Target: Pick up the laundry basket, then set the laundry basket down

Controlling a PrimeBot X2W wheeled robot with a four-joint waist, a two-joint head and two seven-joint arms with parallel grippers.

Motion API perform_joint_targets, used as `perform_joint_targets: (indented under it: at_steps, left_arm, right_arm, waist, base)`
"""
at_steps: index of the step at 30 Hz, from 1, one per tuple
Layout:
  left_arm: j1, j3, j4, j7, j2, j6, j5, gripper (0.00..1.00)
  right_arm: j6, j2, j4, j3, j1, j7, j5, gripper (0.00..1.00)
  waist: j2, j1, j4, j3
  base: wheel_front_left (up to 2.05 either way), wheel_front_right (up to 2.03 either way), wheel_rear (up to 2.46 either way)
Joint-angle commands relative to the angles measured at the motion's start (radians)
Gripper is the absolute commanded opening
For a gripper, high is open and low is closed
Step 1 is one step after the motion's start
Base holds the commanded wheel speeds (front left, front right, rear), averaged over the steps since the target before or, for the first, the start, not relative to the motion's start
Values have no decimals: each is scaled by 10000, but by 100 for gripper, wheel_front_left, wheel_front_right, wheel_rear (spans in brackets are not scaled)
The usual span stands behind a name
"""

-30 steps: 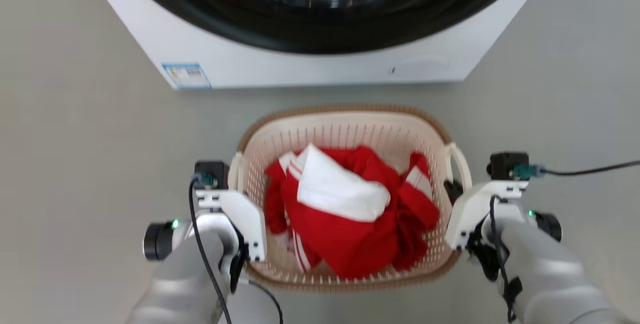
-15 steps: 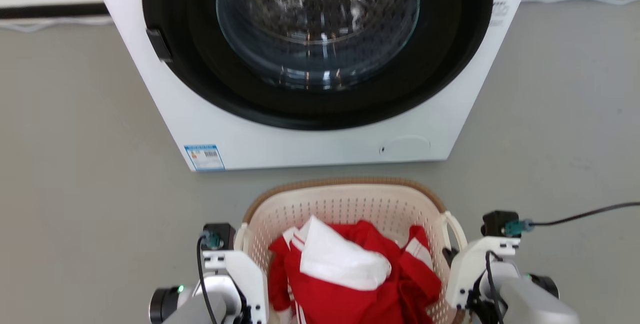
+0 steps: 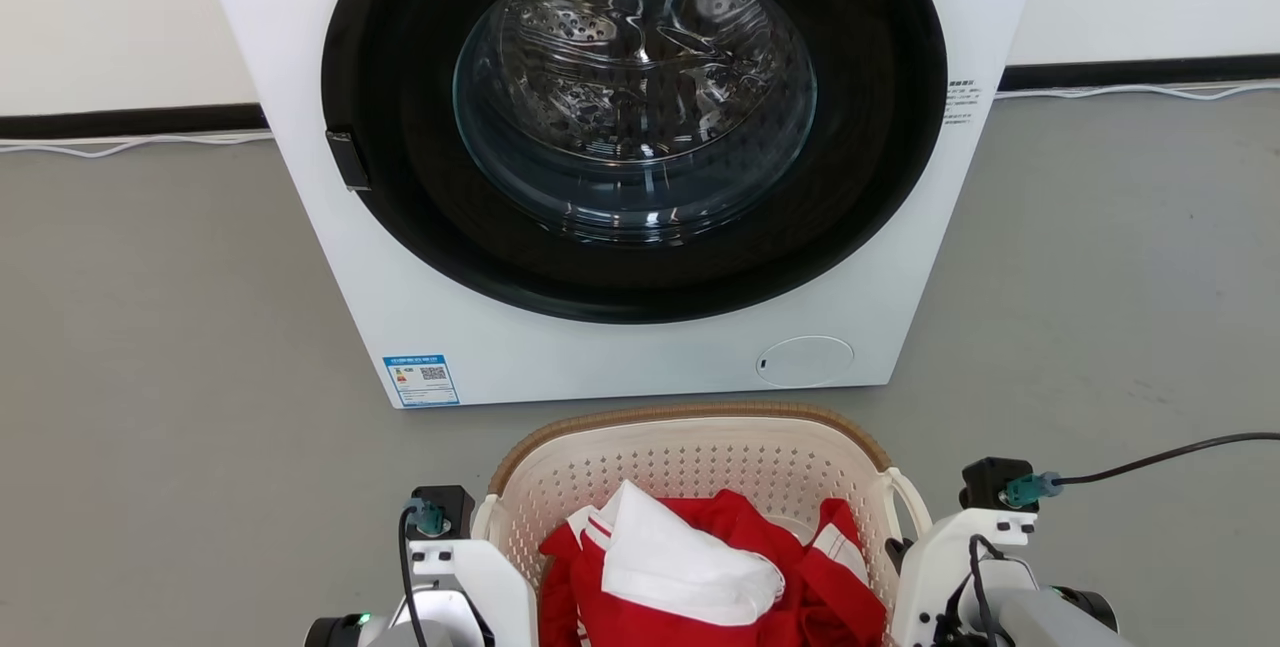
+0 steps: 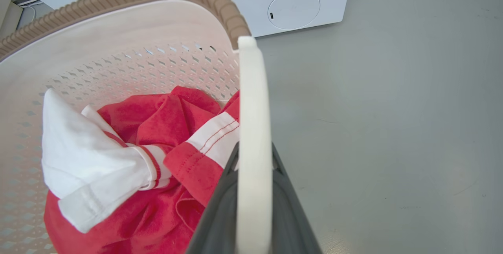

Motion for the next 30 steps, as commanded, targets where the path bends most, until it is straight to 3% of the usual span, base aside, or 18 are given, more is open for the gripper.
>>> perform_joint_targets:
  at_steps: [1, 30]
  left_arm:
    - [-156, 82, -121, -9, 164, -88, -95, 0]
    - [-284, -603, 90, -169, 164, -85, -772, 0]
  right_arm:
    - [62, 73, -160, 22, -48, -71, -147, 0]
    - [62, 115, -159, -309, -45, 7, -442, 0]
  waist:
    - [-1, 0, -7, 6]
    - [-1, 0, -41, 59]
  base:
    - [0, 0, 0]
    - [0, 0, 0]
